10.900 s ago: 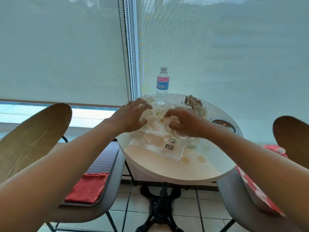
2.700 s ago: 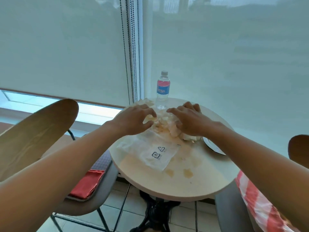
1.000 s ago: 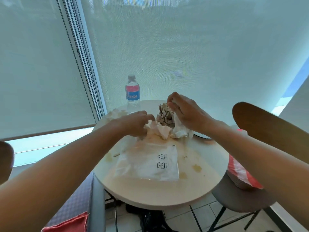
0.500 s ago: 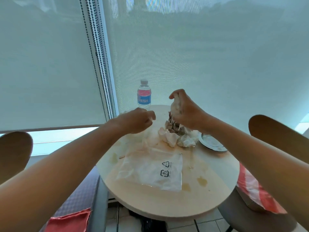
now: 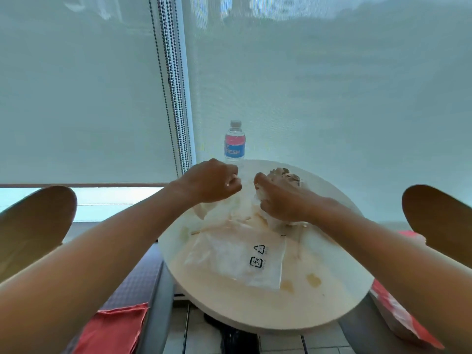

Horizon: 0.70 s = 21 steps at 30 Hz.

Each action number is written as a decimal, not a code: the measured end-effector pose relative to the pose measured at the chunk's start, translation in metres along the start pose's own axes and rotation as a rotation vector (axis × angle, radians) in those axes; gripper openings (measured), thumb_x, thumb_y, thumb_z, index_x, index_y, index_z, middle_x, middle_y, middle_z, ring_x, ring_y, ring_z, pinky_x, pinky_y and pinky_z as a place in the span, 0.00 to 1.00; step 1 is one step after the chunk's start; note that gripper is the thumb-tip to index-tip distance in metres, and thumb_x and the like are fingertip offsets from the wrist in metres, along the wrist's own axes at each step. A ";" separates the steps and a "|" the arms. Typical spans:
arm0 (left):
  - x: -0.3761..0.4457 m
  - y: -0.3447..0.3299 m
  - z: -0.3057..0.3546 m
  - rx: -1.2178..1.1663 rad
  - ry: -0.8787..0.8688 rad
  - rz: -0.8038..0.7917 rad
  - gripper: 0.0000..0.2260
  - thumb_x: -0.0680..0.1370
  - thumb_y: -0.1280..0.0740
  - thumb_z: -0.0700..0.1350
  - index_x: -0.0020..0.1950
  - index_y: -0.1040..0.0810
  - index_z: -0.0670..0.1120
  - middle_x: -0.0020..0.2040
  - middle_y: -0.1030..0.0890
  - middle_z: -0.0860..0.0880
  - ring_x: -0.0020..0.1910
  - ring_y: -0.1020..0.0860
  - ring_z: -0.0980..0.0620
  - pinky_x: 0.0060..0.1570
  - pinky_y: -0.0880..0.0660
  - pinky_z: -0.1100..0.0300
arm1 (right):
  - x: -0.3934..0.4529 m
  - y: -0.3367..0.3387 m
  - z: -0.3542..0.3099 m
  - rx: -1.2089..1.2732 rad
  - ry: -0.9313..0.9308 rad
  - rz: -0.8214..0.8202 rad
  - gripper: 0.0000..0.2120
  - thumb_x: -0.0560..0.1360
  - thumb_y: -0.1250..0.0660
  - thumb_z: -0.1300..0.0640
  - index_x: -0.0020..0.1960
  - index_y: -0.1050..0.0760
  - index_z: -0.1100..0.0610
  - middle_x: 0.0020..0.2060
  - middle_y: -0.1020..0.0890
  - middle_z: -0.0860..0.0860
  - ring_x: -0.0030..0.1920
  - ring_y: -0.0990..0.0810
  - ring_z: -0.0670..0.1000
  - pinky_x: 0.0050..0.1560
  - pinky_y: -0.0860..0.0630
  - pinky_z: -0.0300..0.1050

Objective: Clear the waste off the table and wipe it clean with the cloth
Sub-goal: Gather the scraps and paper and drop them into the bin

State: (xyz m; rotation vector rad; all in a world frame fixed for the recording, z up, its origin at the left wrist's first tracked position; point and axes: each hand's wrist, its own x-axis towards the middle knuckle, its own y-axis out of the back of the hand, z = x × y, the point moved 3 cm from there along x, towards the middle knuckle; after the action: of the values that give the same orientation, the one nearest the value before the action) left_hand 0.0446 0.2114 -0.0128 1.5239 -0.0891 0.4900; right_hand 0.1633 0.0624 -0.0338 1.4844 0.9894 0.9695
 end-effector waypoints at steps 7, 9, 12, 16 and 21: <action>-0.004 -0.009 -0.006 -0.150 -0.053 -0.049 0.12 0.77 0.30 0.54 0.45 0.29 0.48 0.41 0.30 0.53 0.39 0.27 0.49 0.40 0.30 0.56 | -0.001 -0.011 -0.003 -0.021 0.058 -0.066 0.18 0.78 0.35 0.46 0.60 0.40 0.48 0.53 0.24 0.53 0.49 0.23 0.58 0.49 0.23 0.56; -0.007 -0.015 -0.009 -0.123 -0.035 -0.107 0.13 0.76 0.29 0.54 0.50 0.28 0.47 0.47 0.30 0.51 0.45 0.25 0.47 0.46 0.26 0.53 | 0.000 -0.013 -0.003 -0.004 0.076 -0.082 0.16 0.78 0.35 0.51 0.59 0.40 0.49 0.52 0.25 0.54 0.48 0.23 0.58 0.47 0.23 0.55; -0.012 -0.024 -0.016 -0.033 -0.005 -0.204 0.16 0.75 0.29 0.56 0.57 0.29 0.52 0.52 0.33 0.53 0.52 0.25 0.46 0.53 0.25 0.48 | 0.001 -0.014 -0.003 0.008 0.095 -0.074 0.17 0.76 0.35 0.56 0.57 0.41 0.46 0.50 0.26 0.53 0.47 0.24 0.57 0.45 0.22 0.56; -0.018 -0.030 -0.021 0.003 0.040 -0.301 0.18 0.77 0.32 0.56 0.63 0.29 0.53 0.61 0.29 0.49 0.59 0.26 0.46 0.57 0.29 0.53 | 0.000 -0.011 -0.002 0.018 0.092 -0.055 0.15 0.77 0.37 0.55 0.56 0.41 0.44 0.50 0.25 0.51 0.48 0.23 0.58 0.47 0.22 0.57; -0.020 -0.032 -0.023 0.026 0.064 -0.361 0.13 0.79 0.35 0.52 0.63 0.27 0.52 0.60 0.26 0.46 0.59 0.25 0.45 0.56 0.29 0.53 | -0.003 -0.004 -0.006 0.061 0.106 0.021 0.10 0.77 0.40 0.50 0.57 0.38 0.47 0.51 0.23 0.52 0.46 0.22 0.58 0.46 0.22 0.60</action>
State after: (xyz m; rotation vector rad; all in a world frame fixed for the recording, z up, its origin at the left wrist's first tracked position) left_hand 0.0328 0.2300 -0.0511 1.5067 0.2399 0.2512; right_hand 0.1566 0.0616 -0.0370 1.5088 1.0902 1.0501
